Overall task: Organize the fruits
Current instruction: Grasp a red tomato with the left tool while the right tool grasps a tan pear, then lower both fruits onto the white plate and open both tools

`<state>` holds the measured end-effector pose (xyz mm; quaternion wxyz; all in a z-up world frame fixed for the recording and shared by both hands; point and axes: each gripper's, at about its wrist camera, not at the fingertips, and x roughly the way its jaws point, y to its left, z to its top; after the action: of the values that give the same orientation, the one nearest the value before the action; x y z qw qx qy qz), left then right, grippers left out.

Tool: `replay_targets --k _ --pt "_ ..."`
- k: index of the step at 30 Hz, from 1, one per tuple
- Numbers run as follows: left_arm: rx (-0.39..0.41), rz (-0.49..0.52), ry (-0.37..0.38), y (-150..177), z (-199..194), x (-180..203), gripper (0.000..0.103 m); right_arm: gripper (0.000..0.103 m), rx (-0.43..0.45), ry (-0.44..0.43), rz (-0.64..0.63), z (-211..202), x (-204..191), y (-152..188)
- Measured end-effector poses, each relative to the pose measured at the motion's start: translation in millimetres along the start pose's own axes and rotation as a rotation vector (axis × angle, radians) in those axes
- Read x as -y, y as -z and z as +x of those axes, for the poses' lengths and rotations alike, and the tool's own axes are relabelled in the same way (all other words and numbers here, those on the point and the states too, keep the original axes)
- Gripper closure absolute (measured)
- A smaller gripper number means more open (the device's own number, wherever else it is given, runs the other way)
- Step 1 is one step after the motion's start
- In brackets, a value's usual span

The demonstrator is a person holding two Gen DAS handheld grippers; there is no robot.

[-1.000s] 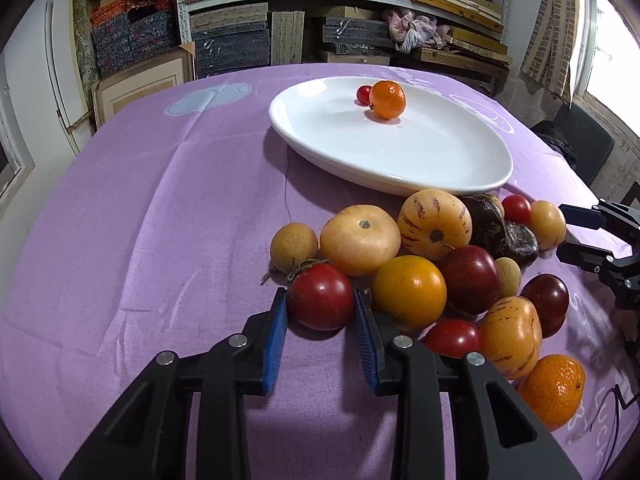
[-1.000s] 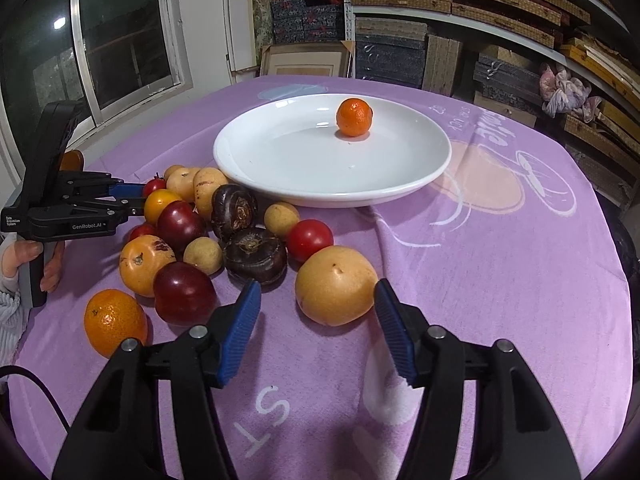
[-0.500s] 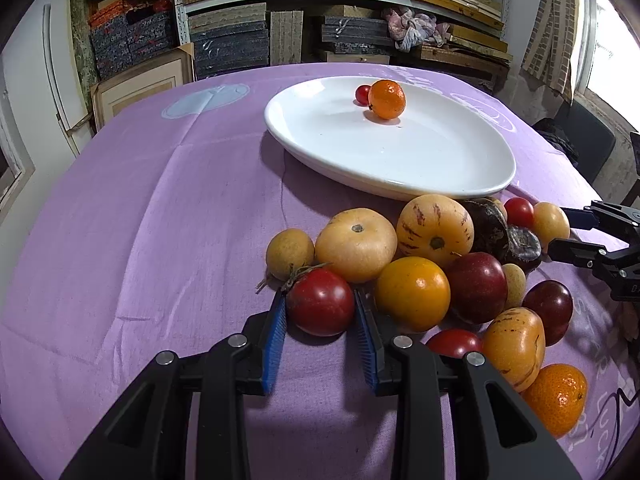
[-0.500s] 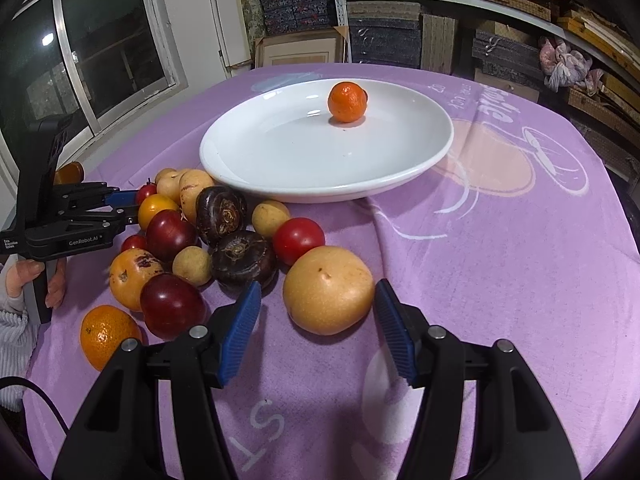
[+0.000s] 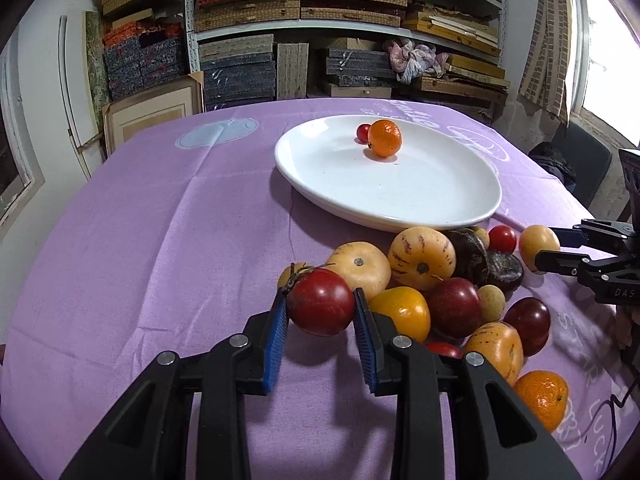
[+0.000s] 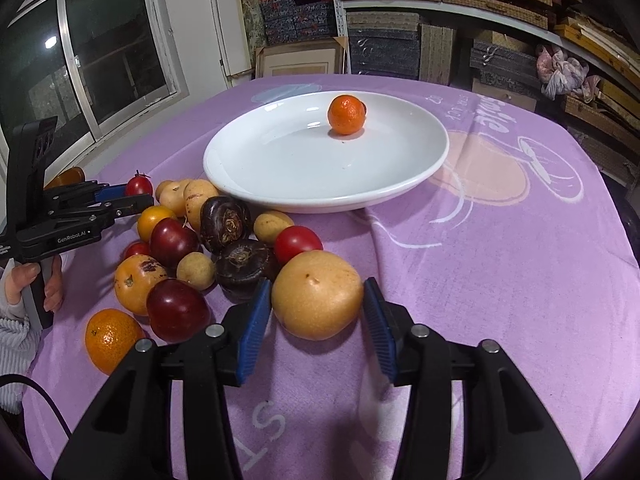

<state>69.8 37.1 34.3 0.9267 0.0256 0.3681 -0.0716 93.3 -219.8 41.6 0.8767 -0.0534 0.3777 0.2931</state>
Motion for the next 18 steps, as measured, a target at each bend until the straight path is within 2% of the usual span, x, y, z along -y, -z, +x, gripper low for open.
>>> replay_targets --k 3,7,11,15,16,17,18 --pt "0.018 0.024 0.001 -16.2 -0.9 8.7 0.071 0.057 0.065 0.003 0.017 -16.5 1.4 -12.4" --pt "0.035 0.03 0.01 -52.9 9.2 18.0 0.071 0.057 0.129 0.034 -0.002 -22.9 -4.0 -53.1" --pt "-0.005 0.022 0.012 -74.8 40.5 23.9 0.071 0.057 0.094 0.066 -0.025 14.7 -10.4 -86.0" --pt "-0.057 -0.006 0.031 -80.3 66.5 20.3 0.07 0.056 0.037 0.081 -0.042 50.4 -12.7 -96.3" --pt "-0.056 -0.001 0.03 -80.8 68.9 20.3 0.068 0.056 0.028 0.085 -0.044 55.3 -12.2 -96.1" --pt "-0.048 0.002 0.028 -80.5 68.1 19.3 0.057 0.054 0.034 0.09 -0.044 56.3 -11.7 -94.0" --pt "-0.036 -0.001 0.031 -80.7 65.3 18.8 0.05 0.045 0.047 0.093 -0.043 53.8 -11.2 -92.1"
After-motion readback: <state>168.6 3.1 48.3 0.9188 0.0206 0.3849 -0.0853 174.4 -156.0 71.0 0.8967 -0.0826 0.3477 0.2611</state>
